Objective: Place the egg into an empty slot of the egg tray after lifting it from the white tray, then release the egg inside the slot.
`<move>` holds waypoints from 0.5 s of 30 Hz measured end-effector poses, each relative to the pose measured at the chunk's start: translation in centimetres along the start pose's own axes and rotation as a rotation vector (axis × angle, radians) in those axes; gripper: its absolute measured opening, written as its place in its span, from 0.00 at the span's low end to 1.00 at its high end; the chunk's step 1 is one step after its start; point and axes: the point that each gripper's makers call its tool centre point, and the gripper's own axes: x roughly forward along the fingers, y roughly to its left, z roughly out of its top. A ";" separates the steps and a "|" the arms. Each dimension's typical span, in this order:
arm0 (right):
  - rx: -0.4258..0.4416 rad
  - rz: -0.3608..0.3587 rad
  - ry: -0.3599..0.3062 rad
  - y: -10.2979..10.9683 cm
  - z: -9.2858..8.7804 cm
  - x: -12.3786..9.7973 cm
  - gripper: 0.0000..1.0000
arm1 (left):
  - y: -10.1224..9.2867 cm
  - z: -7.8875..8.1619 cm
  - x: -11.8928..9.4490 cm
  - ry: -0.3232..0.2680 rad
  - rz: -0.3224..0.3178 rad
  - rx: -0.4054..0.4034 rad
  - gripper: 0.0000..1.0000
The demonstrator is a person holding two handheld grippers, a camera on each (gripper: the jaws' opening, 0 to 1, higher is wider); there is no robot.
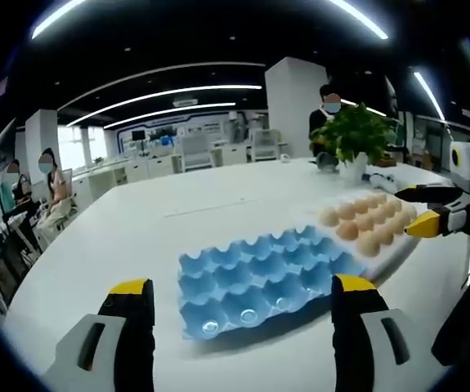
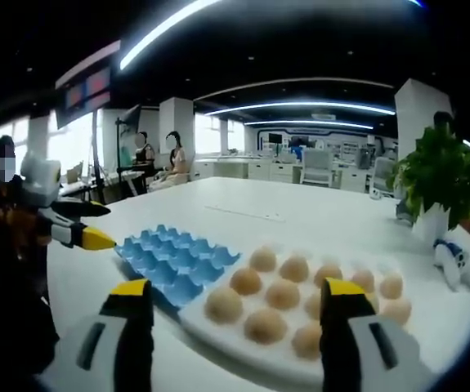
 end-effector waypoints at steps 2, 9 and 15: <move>-0.001 -0.001 -0.001 0.0 0.0 0.0 0.86 | 0.0 0.0 0.0 0.002 0.000 0.003 0.91; 0.004 -0.006 0.000 -0.1 0.0 -0.1 0.86 | 0.0 0.0 -0.1 -0.001 -0.007 -0.019 0.91; 0.002 -0.003 0.009 0.1 -0.2 -0.1 0.86 | 0.6 0.4 -0.1 -0.013 -0.003 -0.100 0.88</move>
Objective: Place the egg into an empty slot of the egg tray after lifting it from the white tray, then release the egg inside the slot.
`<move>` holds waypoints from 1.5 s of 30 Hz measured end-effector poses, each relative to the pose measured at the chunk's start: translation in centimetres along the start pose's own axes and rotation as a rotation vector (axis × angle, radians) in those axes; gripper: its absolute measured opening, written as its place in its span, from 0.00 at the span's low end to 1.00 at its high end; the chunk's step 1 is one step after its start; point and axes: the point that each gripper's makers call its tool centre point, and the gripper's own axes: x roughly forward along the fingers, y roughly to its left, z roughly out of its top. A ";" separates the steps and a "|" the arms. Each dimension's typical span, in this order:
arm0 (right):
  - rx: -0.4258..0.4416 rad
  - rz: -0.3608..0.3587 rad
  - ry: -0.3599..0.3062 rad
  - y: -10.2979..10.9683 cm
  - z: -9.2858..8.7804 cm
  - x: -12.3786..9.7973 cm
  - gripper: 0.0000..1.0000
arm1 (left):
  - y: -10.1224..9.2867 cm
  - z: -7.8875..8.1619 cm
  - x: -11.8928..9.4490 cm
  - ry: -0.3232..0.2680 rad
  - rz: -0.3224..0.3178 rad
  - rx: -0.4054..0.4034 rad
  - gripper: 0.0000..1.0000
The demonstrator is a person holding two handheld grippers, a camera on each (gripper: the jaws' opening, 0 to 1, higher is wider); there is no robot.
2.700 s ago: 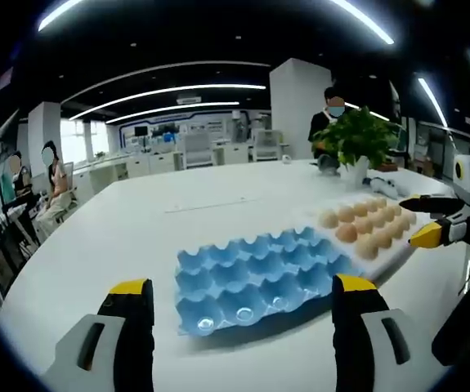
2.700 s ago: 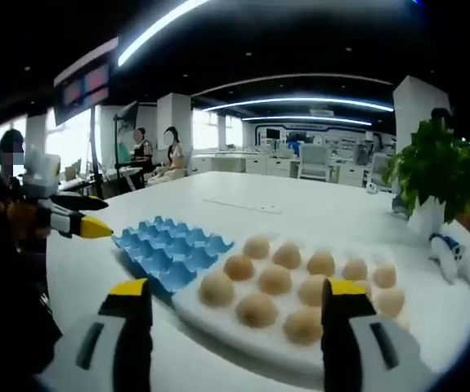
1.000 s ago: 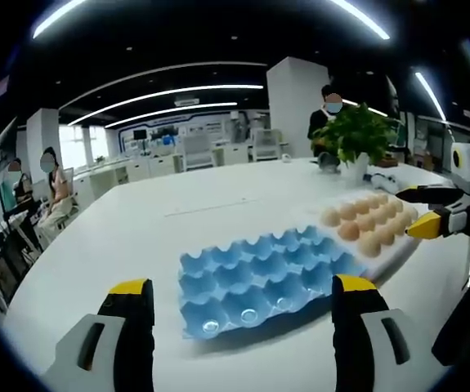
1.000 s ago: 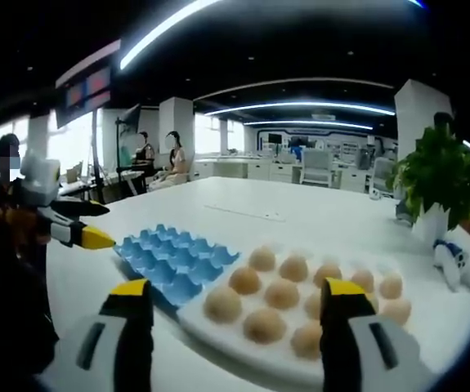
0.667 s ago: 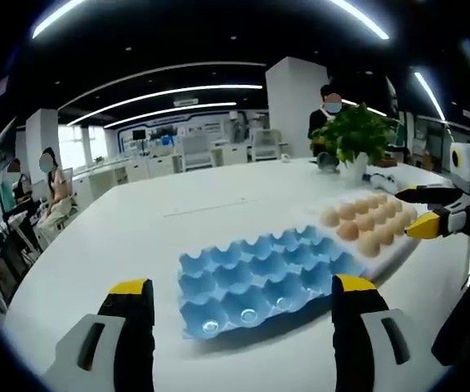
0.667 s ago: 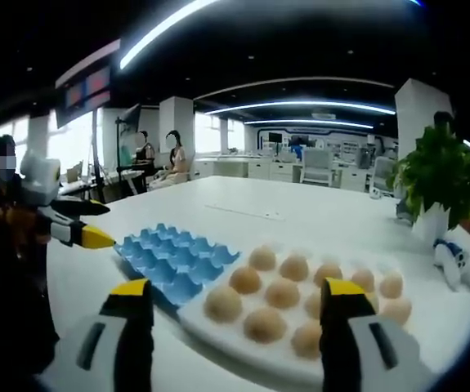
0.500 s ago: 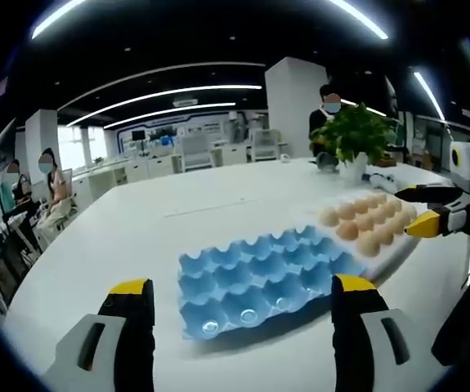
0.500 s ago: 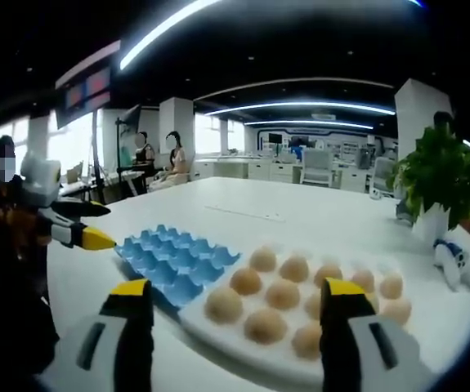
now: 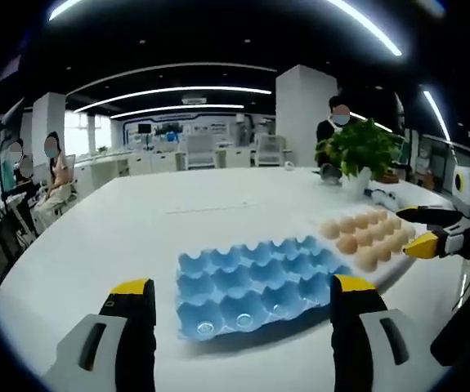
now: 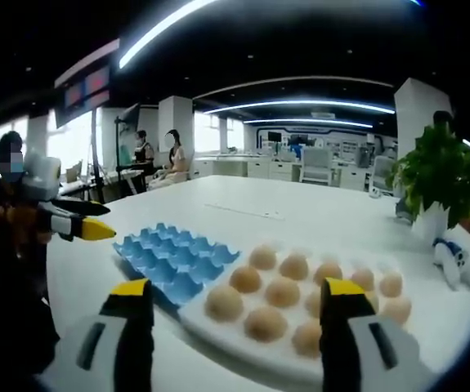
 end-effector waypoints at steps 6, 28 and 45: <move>0.000 0.001 -0.004 0.2 0.1 0.0 0.86 | -0.1 -0.3 -0.2 0.048 0.004 0.069 0.77; -0.032 0.035 -0.009 2.5 1.1 1.3 0.84 | -4.2 2.4 -1.3 0.101 -0.285 -0.255 1.00; -0.032 0.097 0.049 3.6 0.3 2.6 0.76 | -0.9 3.9 -1.1 0.029 -0.163 -0.169 0.91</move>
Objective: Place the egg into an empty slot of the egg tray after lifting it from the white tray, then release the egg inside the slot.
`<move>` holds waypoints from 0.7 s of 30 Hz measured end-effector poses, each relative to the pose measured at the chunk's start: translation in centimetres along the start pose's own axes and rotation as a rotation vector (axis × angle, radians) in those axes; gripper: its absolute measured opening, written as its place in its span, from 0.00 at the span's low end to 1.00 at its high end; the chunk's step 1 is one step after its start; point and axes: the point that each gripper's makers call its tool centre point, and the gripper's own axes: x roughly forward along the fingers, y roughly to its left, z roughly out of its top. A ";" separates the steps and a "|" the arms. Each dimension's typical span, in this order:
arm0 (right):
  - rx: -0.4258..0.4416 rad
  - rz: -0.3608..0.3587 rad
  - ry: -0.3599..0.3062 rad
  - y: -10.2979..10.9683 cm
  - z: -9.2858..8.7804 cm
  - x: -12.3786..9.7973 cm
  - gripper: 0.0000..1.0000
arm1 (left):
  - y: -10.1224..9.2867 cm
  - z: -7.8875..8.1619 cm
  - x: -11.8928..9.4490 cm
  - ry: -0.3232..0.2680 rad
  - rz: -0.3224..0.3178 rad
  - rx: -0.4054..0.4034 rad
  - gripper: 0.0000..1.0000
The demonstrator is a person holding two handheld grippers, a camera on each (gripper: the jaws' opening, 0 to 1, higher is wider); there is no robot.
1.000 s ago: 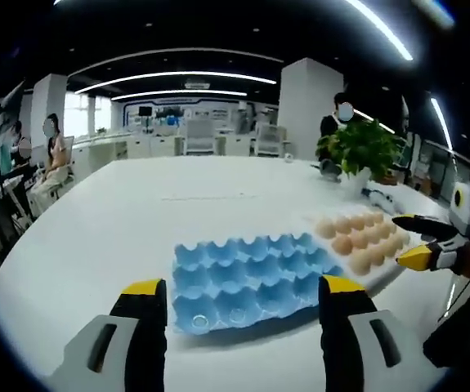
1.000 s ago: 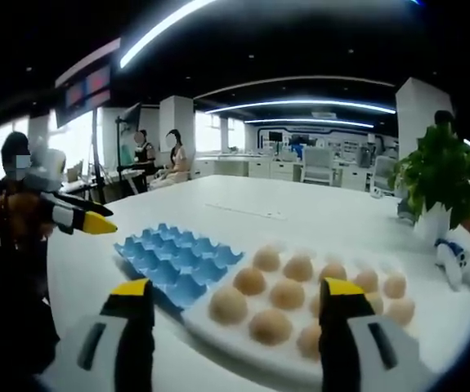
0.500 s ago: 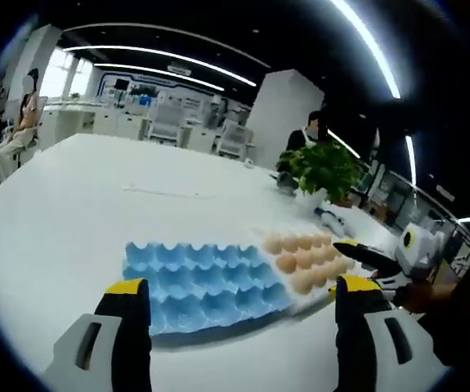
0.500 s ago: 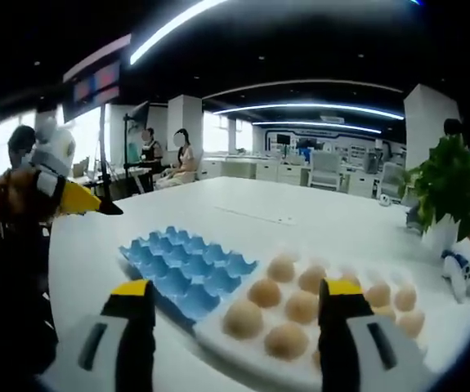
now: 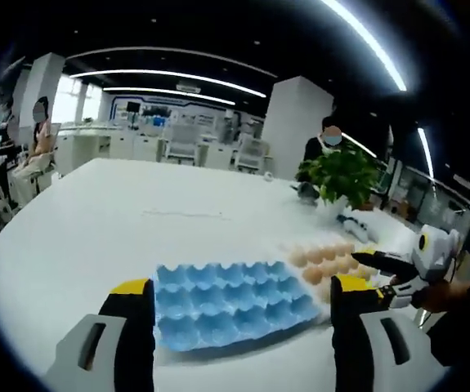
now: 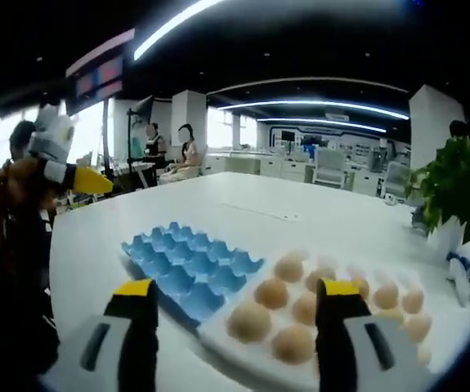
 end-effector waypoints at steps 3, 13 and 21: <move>0.032 0.036 0.019 0.6 -0.3 0.5 0.63 | -1.1 -0.4 -0.1 0.016 -0.096 0.068 0.92; 0.118 -0.074 0.099 -1.5 -1.6 1.7 0.48 | -1.3 -2.3 -0.7 0.094 -0.226 0.263 1.00; 0.062 -0.117 0.182 -1.1 -4.0 2.5 0.34 | -0.4 -1.9 -0.6 0.069 -0.288 0.253 1.00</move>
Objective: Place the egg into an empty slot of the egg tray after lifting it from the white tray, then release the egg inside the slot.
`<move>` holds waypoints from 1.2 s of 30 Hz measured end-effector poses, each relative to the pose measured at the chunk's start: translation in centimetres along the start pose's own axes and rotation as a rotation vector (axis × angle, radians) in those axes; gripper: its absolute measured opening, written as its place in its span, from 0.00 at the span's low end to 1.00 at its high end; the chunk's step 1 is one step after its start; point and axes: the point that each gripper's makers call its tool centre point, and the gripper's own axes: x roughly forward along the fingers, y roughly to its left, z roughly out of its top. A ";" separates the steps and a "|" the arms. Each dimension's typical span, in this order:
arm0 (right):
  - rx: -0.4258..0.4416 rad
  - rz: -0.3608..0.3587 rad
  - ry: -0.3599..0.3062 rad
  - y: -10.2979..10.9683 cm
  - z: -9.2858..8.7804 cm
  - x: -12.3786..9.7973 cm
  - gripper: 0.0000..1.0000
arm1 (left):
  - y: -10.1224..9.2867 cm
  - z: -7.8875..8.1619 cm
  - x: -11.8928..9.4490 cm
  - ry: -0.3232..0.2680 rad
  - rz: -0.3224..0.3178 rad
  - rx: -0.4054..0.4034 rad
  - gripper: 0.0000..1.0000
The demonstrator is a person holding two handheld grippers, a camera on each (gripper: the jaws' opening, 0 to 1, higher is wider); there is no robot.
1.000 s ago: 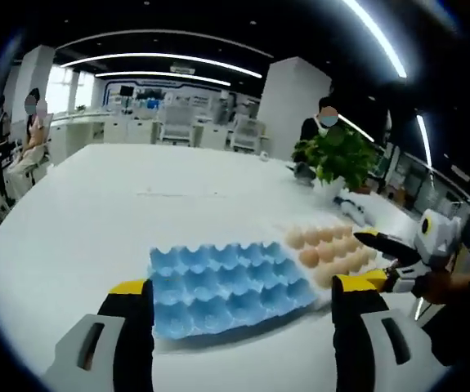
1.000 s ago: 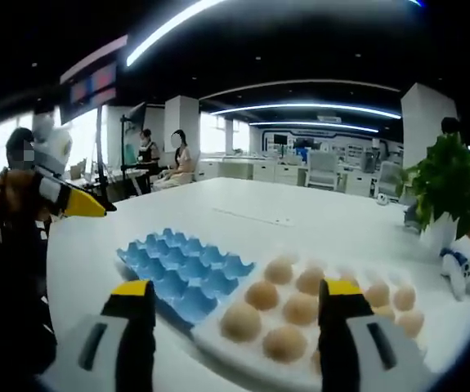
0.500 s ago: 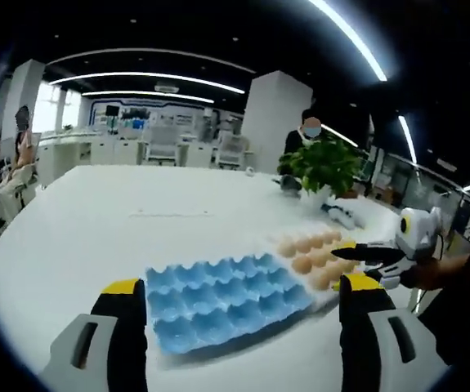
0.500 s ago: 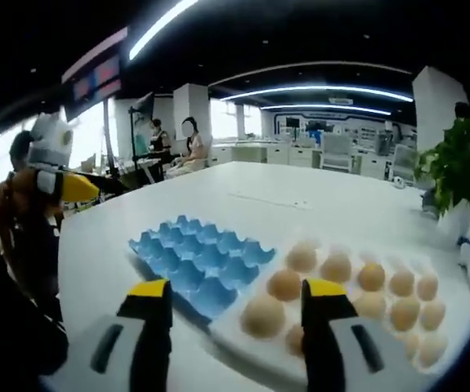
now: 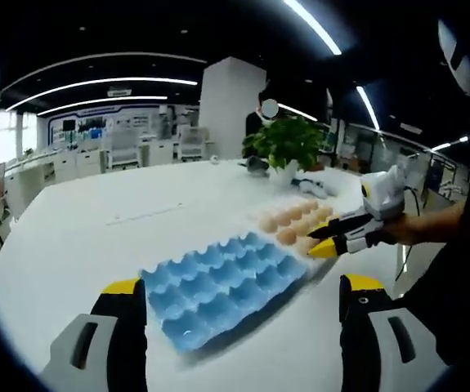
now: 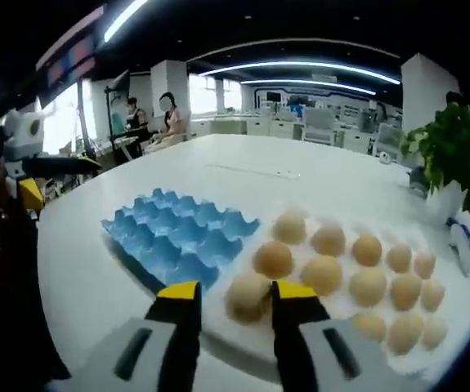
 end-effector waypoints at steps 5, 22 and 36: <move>-0.004 -0.056 0.012 -0.7 -0.6 0.2 0.29 | 0.5 -0.2 -0.4 0.014 -0.052 0.035 1.00; -0.059 -0.009 0.005 -1.0 -0.1 0.2 0.25 | 2.1 -2.3 -0.8 0.050 -0.036 0.098 1.00; 0.049 0.039 -0.081 -0.1 2.9 -1.4 0.25 | 2.1 -2.8 -0.4 0.073 -0.052 0.104 0.99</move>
